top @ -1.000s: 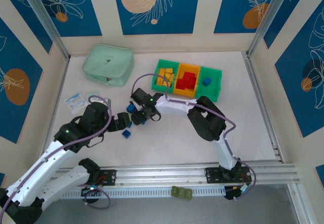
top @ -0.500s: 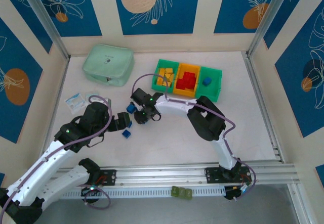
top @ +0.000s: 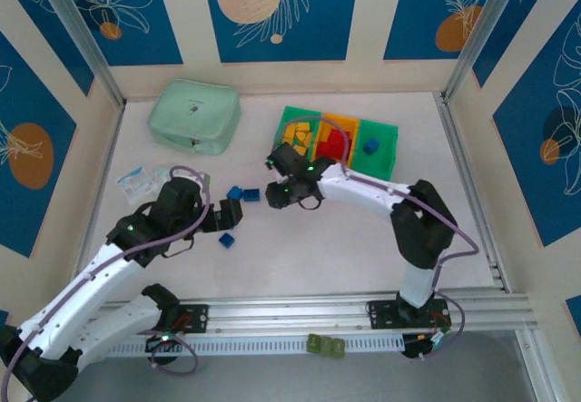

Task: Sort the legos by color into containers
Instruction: Place the lego in the container.

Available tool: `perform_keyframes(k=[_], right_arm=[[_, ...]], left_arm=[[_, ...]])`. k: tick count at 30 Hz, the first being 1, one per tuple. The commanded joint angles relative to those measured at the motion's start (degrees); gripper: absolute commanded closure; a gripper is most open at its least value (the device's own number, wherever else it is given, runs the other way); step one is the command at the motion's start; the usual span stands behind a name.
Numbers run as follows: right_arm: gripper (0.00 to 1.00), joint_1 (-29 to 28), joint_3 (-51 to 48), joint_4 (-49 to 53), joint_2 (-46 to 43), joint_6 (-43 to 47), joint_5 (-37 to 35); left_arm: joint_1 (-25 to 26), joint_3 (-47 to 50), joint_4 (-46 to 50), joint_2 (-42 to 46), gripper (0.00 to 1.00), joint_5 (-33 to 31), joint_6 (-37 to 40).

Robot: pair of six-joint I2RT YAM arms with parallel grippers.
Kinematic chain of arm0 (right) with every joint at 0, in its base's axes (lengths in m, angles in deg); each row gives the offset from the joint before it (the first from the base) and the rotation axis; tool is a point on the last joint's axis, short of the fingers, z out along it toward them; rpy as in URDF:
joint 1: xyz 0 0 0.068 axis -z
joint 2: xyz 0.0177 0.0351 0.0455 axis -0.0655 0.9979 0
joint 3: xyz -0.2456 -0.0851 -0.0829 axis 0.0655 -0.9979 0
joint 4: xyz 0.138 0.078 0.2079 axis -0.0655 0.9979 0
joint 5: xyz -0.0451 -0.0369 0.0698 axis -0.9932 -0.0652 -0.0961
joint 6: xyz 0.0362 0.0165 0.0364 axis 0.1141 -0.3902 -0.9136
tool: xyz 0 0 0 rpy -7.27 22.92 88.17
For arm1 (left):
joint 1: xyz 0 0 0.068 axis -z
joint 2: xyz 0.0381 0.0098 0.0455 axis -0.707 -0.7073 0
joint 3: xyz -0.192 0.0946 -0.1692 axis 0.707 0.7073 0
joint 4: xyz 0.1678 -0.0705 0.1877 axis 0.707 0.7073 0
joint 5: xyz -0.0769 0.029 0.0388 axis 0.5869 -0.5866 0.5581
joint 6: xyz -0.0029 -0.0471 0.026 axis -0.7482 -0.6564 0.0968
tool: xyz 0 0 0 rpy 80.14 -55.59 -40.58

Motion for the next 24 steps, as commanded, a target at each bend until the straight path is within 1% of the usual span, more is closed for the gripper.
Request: perform_keyframes(k=[1, 5, 7, 11, 15, 18, 22, 24], right_arm=[[0.7, 3.65, -2.44, 2.84, -5.8, -3.19, -0.91], [0.69, 9.44, -3.92, 4.82, -10.9, -3.44, -2.5], [0.69, 13.41, -4.34, 5.34, -12.77, -3.0, -2.67], [0.69, 21.44, -2.58, 6.65, -13.57, -1.95, -3.29], [0.68, 28.51, -0.65, 5.92, -11.46, -0.96, -4.62], [0.68, 32.82, 0.66, 4.77, -9.05, -0.88, -4.13], [0.69, 36.6, 2.97, 3.0, -4.26, -0.3, -3.62], [0.69, 37.18, 4.84, 2.79, -1.4, 0.21, -3.78]], left_arm=[[-0.04, -1.02, -3.99, -1.99, 0.01, 3.78, 1.76], [0.0, -1.42, -8.67, -5.49, 0.01, 7.85, 2.59], [0.26, -2.02, -10.7, -7.9, 0.01, 9.14, 2.83], [0.89, -3.59, -14.17, -12.51, 0.01, 10.34, 3.32], [1.74, -5.49, -17.9, -17.7, 0.01, 11.9, 3.56], [2.92, -7.85, -19.39, -21.98, 0.01, 12.51, 3.76], [4.06, -10.81, -21.31, -27.54, 0.01, 13.65, 4.13], [4.14, -11.94, -21.85, -29.77, 0.01, 14.06, 3.98]])
